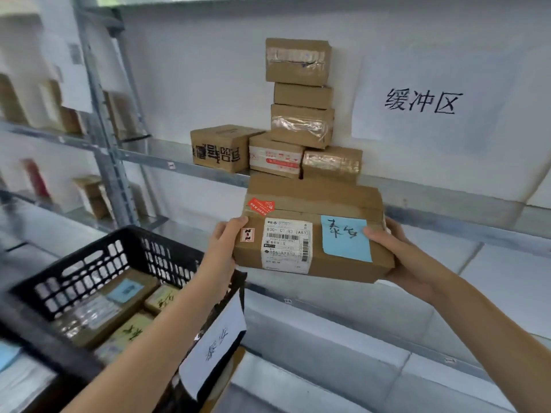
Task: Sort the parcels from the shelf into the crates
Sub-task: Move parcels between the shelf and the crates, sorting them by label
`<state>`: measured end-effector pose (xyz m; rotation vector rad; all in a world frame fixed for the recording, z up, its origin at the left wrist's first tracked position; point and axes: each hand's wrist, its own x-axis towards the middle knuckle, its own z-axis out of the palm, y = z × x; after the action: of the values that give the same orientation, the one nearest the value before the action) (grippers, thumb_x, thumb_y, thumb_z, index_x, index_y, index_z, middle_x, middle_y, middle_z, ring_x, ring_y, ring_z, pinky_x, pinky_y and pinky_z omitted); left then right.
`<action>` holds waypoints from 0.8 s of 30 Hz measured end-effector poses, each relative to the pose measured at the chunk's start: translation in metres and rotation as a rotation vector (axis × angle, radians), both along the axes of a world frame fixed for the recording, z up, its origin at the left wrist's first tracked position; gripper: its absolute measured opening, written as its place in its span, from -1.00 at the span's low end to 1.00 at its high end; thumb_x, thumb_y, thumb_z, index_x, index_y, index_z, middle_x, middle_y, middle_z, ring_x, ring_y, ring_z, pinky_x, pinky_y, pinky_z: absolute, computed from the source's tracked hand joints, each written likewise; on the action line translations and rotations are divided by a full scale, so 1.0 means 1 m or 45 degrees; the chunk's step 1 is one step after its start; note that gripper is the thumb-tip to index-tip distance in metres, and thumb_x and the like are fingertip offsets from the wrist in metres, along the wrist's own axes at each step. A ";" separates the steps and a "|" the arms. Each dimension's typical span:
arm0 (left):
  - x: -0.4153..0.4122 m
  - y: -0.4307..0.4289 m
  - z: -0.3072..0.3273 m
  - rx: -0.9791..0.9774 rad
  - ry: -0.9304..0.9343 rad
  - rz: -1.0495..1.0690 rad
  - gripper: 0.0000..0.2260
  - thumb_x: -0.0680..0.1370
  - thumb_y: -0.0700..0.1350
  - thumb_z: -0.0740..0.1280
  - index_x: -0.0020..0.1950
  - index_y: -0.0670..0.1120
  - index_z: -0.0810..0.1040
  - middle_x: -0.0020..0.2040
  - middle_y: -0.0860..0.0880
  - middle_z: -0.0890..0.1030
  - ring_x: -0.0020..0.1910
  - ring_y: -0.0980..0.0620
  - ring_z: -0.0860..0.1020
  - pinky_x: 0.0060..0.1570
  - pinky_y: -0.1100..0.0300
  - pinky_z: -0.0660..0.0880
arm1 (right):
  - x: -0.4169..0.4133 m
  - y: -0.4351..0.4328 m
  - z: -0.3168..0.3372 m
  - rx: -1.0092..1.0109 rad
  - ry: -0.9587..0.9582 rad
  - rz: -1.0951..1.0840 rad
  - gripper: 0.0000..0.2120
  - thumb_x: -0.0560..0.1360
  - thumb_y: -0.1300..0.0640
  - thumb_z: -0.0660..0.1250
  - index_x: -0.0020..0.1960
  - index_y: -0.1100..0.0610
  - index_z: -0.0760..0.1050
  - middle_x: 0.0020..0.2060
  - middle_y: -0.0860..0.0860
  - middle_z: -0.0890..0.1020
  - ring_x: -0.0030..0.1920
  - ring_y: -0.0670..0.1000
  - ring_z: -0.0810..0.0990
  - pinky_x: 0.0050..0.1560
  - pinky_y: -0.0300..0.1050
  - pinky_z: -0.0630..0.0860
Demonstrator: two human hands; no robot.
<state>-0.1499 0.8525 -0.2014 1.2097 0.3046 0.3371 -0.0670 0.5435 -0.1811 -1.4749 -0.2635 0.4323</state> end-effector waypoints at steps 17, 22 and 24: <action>-0.199 0.160 -0.071 0.337 0.257 0.724 -0.81 0.63 -0.01 0.24 0.15 0.12 0.61 0.12 0.18 0.61 0.17 0.15 0.53 0.05 0.22 0.41 | -0.020 0.235 -0.036 -0.067 0.040 0.283 -0.22 0.26 -0.10 0.61 0.38 -0.21 0.32 0.07 -0.06 0.71 0.17 0.07 0.64 -0.09 0.18 0.64; -0.204 0.181 -0.081 0.408 0.308 0.782 -0.75 0.64 -0.08 0.21 0.27 0.06 0.58 0.22 0.14 0.59 0.24 0.16 0.49 0.17 0.22 0.38 | 0.001 0.294 -0.050 -0.160 0.036 0.389 -0.22 0.23 -0.11 0.63 0.33 -0.26 0.33 0.05 -0.03 0.72 0.16 0.08 0.64 -0.03 0.26 0.64; -0.200 0.190 -0.085 0.454 0.338 0.813 -0.74 0.65 -0.09 0.20 0.30 0.06 0.56 0.24 0.15 0.57 0.19 0.26 0.47 0.06 0.34 0.34 | 0.014 0.320 -0.058 -0.196 0.028 0.449 -0.24 0.21 -0.10 0.64 0.31 -0.27 0.34 0.07 -0.02 0.71 0.16 0.11 0.63 0.04 0.32 0.60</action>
<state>-0.3498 1.0424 -0.2867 1.4920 0.8972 0.8094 -0.0535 0.8636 -0.2390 -1.5765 -0.4848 0.7654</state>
